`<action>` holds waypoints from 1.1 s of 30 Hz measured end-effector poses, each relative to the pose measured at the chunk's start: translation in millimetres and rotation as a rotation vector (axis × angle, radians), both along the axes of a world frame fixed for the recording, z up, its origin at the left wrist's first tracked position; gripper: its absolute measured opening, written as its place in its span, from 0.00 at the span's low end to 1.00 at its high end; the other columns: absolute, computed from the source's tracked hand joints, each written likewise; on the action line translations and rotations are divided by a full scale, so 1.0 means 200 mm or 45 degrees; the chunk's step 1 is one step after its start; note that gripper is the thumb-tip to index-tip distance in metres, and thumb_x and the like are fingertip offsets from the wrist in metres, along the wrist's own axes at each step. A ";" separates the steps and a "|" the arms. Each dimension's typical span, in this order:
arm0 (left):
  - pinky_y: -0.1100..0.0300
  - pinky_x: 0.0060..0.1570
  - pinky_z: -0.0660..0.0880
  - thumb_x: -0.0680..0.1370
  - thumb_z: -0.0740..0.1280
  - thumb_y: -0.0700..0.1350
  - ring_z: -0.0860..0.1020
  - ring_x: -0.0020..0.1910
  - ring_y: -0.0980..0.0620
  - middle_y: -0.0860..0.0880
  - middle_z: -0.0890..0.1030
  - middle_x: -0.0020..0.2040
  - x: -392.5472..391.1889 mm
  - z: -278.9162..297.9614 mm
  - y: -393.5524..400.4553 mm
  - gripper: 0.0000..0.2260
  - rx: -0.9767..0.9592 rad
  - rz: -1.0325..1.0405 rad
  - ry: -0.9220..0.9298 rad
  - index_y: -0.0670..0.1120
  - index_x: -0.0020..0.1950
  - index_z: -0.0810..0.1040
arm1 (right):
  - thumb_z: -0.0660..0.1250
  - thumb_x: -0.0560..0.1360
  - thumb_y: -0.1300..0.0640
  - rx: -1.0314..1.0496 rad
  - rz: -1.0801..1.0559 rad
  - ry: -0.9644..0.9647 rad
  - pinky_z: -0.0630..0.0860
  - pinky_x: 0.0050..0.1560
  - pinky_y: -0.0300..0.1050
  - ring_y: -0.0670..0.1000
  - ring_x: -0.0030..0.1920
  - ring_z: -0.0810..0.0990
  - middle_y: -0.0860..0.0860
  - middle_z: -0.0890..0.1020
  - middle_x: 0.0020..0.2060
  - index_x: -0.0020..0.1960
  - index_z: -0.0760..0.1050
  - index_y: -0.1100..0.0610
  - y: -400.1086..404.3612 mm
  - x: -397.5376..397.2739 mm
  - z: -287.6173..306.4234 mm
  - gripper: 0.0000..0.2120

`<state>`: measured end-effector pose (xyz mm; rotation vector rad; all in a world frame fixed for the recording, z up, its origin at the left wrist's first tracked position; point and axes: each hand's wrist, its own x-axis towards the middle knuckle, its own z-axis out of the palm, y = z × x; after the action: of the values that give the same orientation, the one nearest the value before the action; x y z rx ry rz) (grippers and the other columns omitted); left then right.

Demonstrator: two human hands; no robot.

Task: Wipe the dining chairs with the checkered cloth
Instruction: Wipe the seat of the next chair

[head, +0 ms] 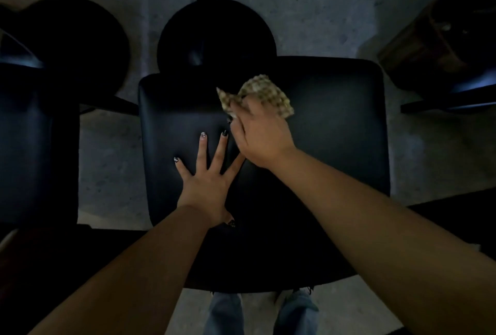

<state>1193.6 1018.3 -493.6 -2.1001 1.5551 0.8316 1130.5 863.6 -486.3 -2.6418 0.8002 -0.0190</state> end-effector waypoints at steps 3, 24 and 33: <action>0.20 0.61 0.50 0.58 0.73 0.71 0.21 0.67 0.34 0.46 0.19 0.70 0.00 0.00 0.00 0.66 -0.018 0.006 -0.001 0.58 0.70 0.21 | 0.56 0.79 0.52 -0.136 0.288 0.122 0.72 0.50 0.52 0.59 0.56 0.74 0.54 0.74 0.61 0.70 0.69 0.56 -0.09 -0.11 0.02 0.21; 0.22 0.62 0.52 0.58 0.73 0.71 0.22 0.68 0.34 0.47 0.17 0.68 -0.01 0.02 -0.01 0.65 -0.006 -0.004 -0.050 0.59 0.71 0.22 | 0.60 0.69 0.73 0.299 -0.440 0.154 0.55 0.74 0.57 0.65 0.76 0.48 0.61 0.57 0.75 0.75 0.58 0.61 0.41 -0.43 0.02 0.35; 0.23 0.64 0.51 0.59 0.75 0.69 0.25 0.71 0.35 0.47 0.20 0.71 -0.02 0.09 -0.03 0.65 0.063 0.004 -0.073 0.60 0.72 0.24 | 0.64 0.75 0.62 0.388 -0.258 0.454 0.58 0.73 0.51 0.59 0.76 0.47 0.55 0.59 0.75 0.77 0.54 0.57 0.57 -0.45 0.07 0.34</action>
<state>1189.2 1011.6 -474.8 -2.0739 1.4872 0.7952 1040.5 978.0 -472.3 -2.2950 1.0861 0.4928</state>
